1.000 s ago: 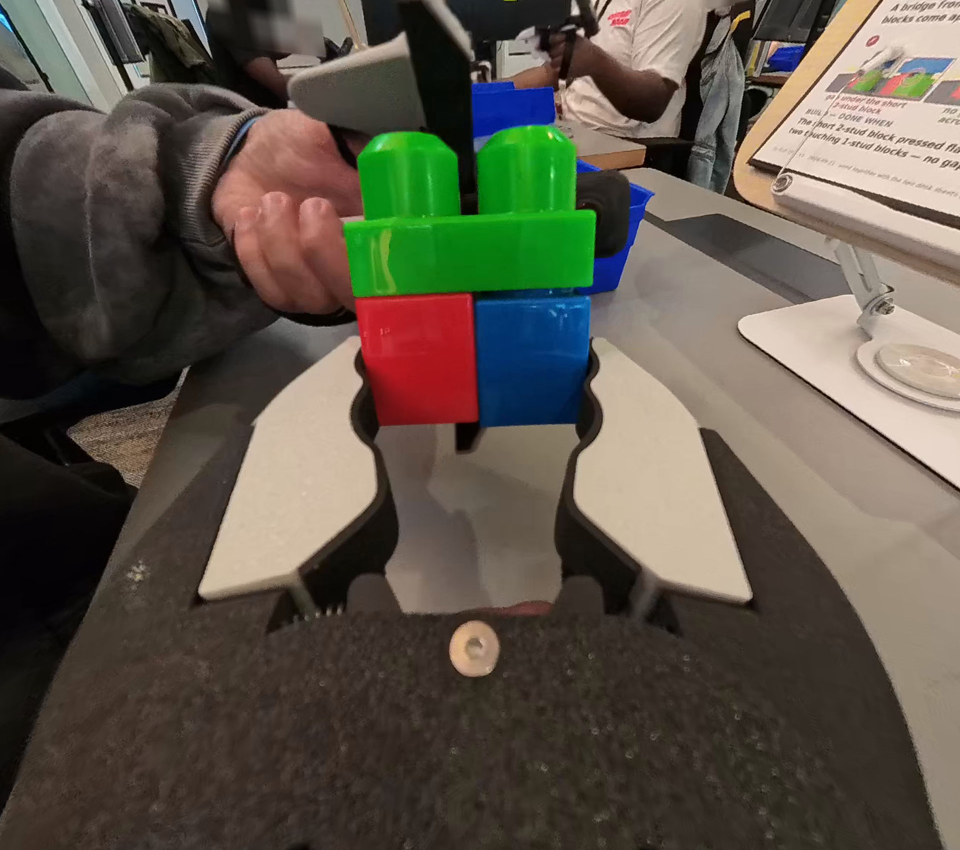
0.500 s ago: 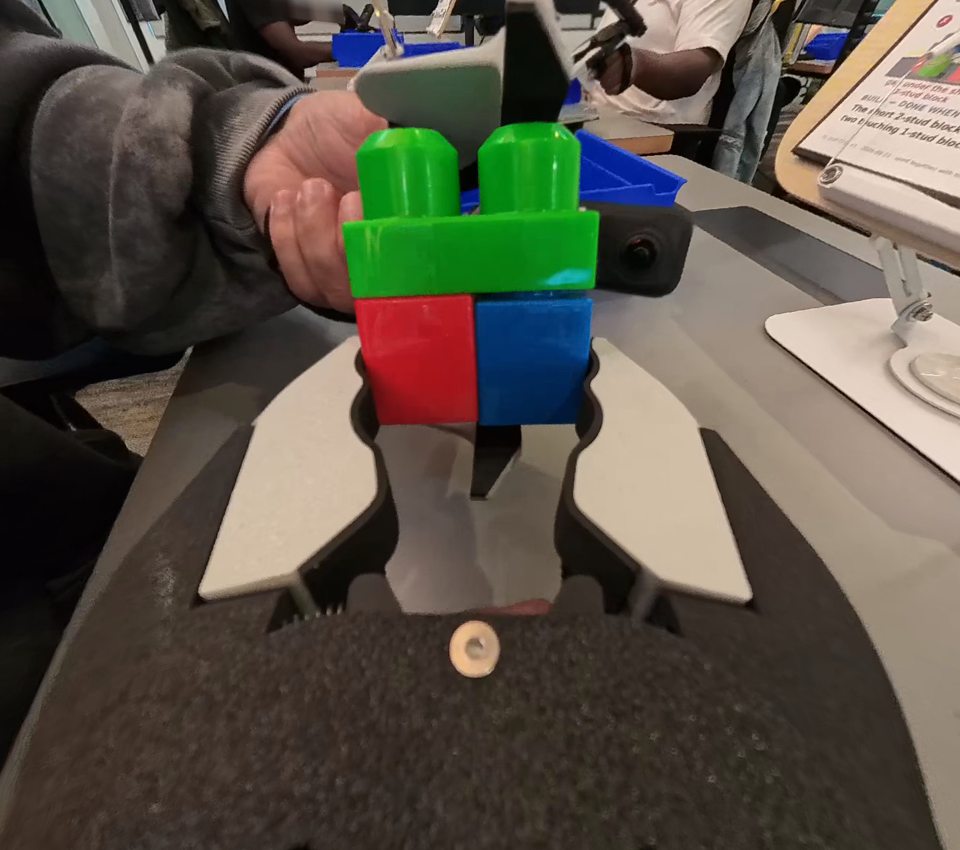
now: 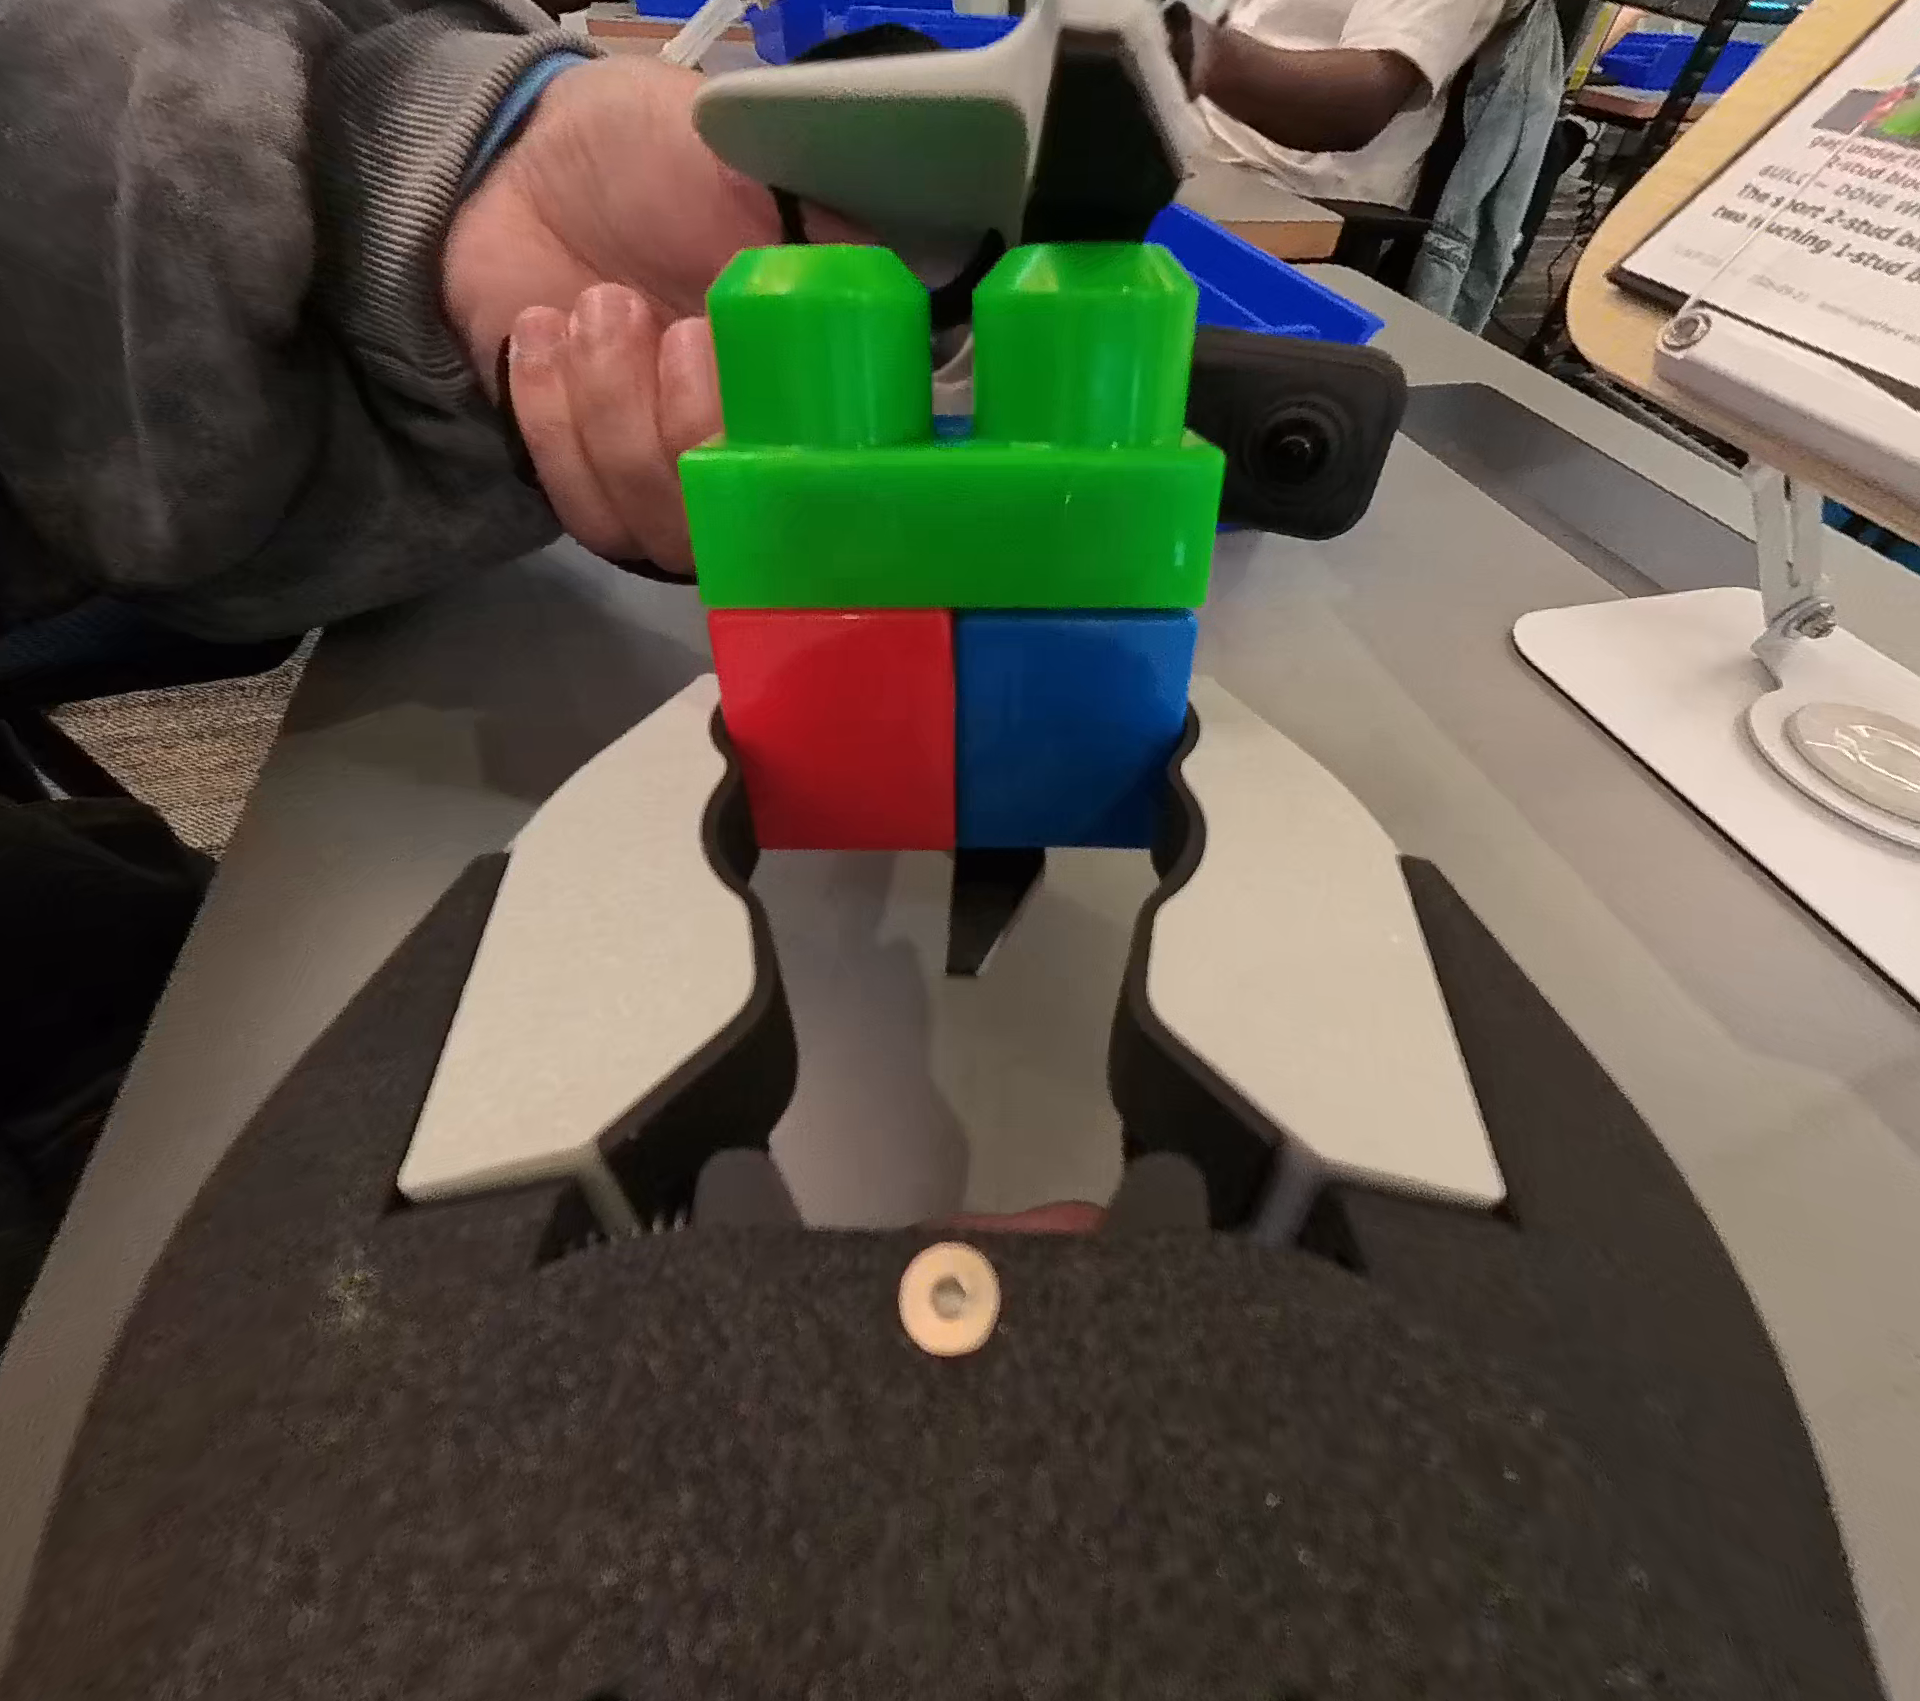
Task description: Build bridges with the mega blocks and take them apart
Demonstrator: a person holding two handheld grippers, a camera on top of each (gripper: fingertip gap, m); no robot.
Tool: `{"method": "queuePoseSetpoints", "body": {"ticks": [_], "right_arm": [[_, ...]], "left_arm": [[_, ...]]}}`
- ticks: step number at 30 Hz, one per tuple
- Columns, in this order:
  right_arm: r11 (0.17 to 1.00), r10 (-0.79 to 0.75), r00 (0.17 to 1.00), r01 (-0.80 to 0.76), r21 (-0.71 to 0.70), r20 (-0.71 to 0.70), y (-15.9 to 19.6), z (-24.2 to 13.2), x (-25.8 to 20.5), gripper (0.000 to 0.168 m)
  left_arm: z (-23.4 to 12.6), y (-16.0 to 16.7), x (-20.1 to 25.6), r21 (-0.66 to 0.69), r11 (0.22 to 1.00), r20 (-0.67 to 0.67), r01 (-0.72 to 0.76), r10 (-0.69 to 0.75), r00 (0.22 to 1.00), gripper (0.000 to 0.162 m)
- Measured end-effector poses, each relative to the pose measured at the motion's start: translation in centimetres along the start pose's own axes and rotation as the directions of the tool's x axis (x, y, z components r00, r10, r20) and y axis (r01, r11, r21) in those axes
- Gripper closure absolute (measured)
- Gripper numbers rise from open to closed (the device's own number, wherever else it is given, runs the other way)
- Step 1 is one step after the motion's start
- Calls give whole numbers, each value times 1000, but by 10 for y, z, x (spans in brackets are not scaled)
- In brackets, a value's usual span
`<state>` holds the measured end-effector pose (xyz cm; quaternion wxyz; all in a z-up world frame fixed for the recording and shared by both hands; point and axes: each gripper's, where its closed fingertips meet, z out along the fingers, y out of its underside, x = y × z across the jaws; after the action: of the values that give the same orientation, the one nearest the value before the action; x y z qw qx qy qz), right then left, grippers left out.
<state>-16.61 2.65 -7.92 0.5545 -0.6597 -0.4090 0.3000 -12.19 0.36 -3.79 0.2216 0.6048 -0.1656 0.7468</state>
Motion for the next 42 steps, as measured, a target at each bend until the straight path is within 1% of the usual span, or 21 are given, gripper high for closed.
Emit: {"method": "queuePoseSetpoints", "body": {"ticks": [2, 3, 6, 8, 9, 11, 13, 16, 17, 18, 20, 24, 28, 30, 31, 33, 35, 36, 38, 40, 42], "right_arm": [[1000, 15, 1000, -15, 25, 8, -5, -1, -1, 93], [999, 23, 1000, -23, 35, 5, -8, -1, -1, 93], [998, 47, 999, -47, 48, -6, -10, -5, 3, 93], [996, 70, 997, -68, 50, -32, -9, -9, 10, 93], [996, 84, 995, -81, 47, -52, -9, -11, 15, 93], [993, 118, 987, -116, 32, -105, -7, -14, 26, 93], [987, 154, 969, -158, -4, -191, -2, -17, 40, 93], [974, 201, 926, -224, -39, -320, 6, -23, 58, 93], [971, 207, 914, -236, -42, -350, 7, -25, 62, 93], [969, 206, 904, -241, -49, -376, 8, -27, 64, 93], [966, 210, 892, -252, -54, -400, 9, -30, 67, 93], [961, 243, 873, -276, -19, -424, 6, -36, 70, 93], [972, 214, 833, -234, 26, -511, -4, -57, 76, 93], [974, 218, 784, -211, 80, -582, -13, -81, 78, 93], [974, 219, 756, -202, 99, -616, -17, -97, 78, 93], [981, 192, 683, -159, 114, -705, -25, -138, 82, 93], [984, 165, 582, -155, 90, -797, -22, -187, 94, 93], [979, 162, 534, -189, 70, -830, -14, -210, 103, 93], [941, 159, 473, -339, -12, -867, 18, -244, 122, 93], [856, 147, 438, -505, -108, -887, 57, -267, 133, 92], [766, 153, 400, -626, -148, -904, 86, -282, 139, 92]], "left_arm": [[0, 3, 5, -13, 1000, -22, -2, 2, 1000, 55], [-1, 3, 7, -1, 1000, -18, -25, 25, 1000, 59], [-11, 2, 18, 38, 989, 3, -143, 143, 990, 55], [-27, -4, 25, 120, 964, 36, -239, 236, 971, 53], [-37, -7, 26, 177, 940, 65, -291, 284, 957, 51], [-55, -15, 13, 264, 869, 218, -419, 370, 903, 49], [-71, -20, -10, 279, 762, 441, -585, 440, 783, 53], [-93, -23, -36, 196, 586, 737, -787, 441, 512, 55], [-98, -22, -41, 153, 543, 797, -826, 427, 428, 57], [-101, -21, -45, 118, 515, 834, -849, 413, 366, 57], [-101, -17, -50, 79, 494, 863, -866, 401, 307, 60], [-93, -11, -57, 34, 507, 858, -861, 427, 285, 64], [-88, -5, -61, -21, 497, 857, -868, 456, 240, 67], [-86, -2, -67, -51, 520, 856, -852, 463, 232, 69], [-85, 0, -69, -49, 527, 850, -848, 468, 242, 74], [-82, 1, -67, -21, 527, 835, -850, 477, 274, 75], [-80, 3, -65, 2, 534, 818, -845, 485, 309, 75], [-79, 3, -63, 13, 534, 811, -845, 489, 321, 75], [-74, 6, -62, 24, 547, 789, -837, 504, 352, 75], [-68, 10, -62, 26, 564, 768, -825, 517, 378, 75], [-62, 13, -63, 16, 570, 757, -822, 530, 383, 75]]}}
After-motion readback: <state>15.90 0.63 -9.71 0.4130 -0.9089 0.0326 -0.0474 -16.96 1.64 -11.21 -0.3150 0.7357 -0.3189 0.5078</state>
